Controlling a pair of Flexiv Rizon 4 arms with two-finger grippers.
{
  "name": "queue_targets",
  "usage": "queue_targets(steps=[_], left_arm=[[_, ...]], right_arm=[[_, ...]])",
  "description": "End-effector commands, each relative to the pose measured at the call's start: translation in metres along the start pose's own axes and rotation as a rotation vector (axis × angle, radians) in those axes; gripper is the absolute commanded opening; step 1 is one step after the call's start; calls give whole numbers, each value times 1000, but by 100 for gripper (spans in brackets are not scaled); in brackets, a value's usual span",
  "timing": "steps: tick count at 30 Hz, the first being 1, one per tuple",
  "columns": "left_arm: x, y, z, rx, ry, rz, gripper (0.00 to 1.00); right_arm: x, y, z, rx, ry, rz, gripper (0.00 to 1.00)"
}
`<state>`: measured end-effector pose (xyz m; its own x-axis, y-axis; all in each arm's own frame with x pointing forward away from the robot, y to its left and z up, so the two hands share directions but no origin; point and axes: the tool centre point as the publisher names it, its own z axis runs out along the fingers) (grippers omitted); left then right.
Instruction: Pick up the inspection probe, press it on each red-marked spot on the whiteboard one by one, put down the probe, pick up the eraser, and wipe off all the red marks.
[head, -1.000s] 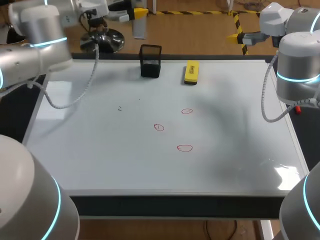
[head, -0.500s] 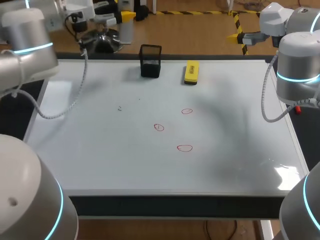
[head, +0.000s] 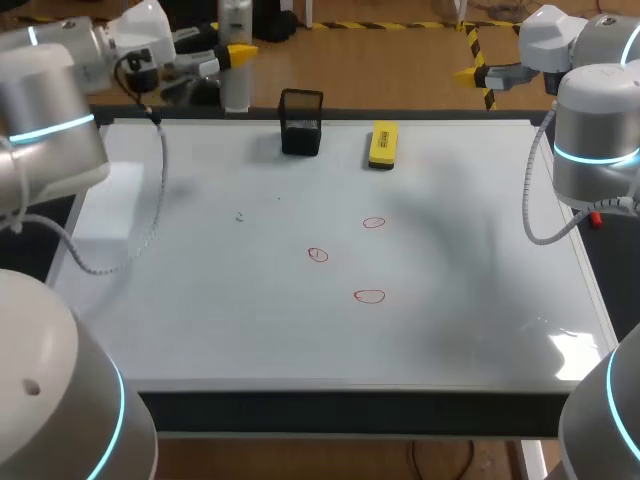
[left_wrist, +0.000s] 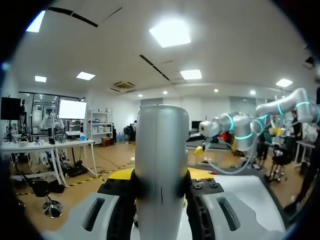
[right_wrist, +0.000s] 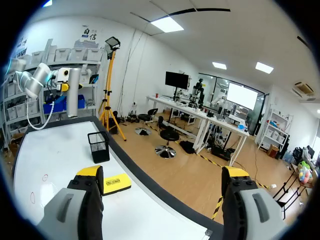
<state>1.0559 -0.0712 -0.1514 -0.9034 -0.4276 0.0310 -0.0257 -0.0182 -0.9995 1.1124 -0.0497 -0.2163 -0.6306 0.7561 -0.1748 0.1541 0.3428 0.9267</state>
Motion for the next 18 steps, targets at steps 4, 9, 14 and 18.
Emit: queue_targets(steps=[4,9,14,18], left_arm=[[13,13,-20,19,-153,-10,0],[17,25,-28,34,-167,-22,0],[20,31,-31,34,-171,-28,0],[19,34,-34,38,-168,-22,0]], right_arm=[[0,0,0,3,1,0,100],[0,0,0,3,1,0,100],[0,0,0,3,1,0,100],[0,0,0,3,1,0,100]])
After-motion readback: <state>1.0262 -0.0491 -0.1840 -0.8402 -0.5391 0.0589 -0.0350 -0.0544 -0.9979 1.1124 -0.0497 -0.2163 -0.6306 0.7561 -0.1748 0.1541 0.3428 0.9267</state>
